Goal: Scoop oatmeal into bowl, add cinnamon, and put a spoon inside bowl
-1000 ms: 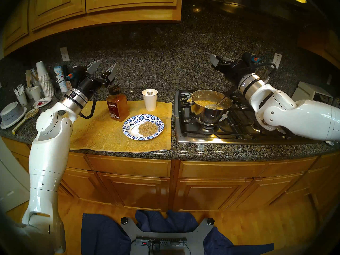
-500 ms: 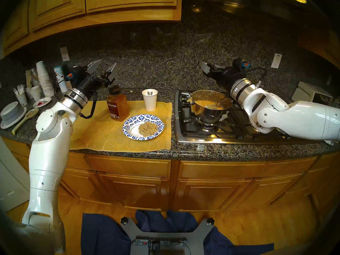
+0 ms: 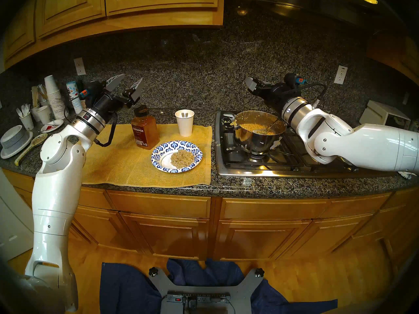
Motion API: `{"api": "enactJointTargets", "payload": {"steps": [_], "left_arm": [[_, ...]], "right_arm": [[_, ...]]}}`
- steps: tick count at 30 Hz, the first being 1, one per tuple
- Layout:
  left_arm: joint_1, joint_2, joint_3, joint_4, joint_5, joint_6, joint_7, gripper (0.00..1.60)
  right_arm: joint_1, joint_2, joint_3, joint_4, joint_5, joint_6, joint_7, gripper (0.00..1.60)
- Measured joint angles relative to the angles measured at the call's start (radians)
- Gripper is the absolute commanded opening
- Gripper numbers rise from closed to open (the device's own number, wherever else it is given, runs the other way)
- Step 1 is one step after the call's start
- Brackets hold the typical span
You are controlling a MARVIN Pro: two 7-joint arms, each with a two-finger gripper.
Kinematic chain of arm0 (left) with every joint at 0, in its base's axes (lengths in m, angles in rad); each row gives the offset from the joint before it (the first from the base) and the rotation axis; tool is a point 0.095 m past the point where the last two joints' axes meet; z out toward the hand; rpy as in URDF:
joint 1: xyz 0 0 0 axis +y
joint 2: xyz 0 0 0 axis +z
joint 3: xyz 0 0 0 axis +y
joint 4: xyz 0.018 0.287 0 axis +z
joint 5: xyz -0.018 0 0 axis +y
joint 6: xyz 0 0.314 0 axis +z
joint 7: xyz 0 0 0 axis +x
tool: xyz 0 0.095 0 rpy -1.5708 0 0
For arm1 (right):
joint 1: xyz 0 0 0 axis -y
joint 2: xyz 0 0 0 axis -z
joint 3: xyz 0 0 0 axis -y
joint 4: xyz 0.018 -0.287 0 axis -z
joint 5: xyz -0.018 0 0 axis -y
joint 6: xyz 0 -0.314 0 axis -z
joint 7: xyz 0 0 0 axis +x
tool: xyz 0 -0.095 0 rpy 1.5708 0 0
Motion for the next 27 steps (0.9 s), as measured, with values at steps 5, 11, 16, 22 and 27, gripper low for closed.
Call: {"api": "enactJointTargets", "payload": {"steps": [5, 11, 16, 22, 27], "left_arm": [[0.048, 0.017, -0.038, -0.011, 0.000, 0.019, -0.014, 1.60], [0.113, 0.026, -0.072, -0.020, 0.003, 0.040, -0.024, 1.60], [0.166, 0.025, -0.082, -0.015, 0.011, 0.049, -0.026, 1.60], [0.204, 0.019, -0.084, -0.001, 0.026, 0.044, -0.022, 1.60], [0.221, 0.017, -0.083, 0.027, 0.044, 0.043, -0.016, 1.60]], "right_arm": [[0.000, -0.001, -0.001, 0.001, -0.001, -0.001, 0.002, 1.60], [0.000, 0.000, -0.001, 0.001, -0.002, -0.002, 0.003, 1.60], [0.000, 0.001, -0.002, 0.002, -0.002, -0.003, 0.004, 1.60], [0.000, 0.002, -0.002, 0.002, -0.002, -0.004, 0.005, 1.60], [0.000, 0.003, -0.003, 0.001, -0.002, -0.004, 0.005, 1.60]]}}
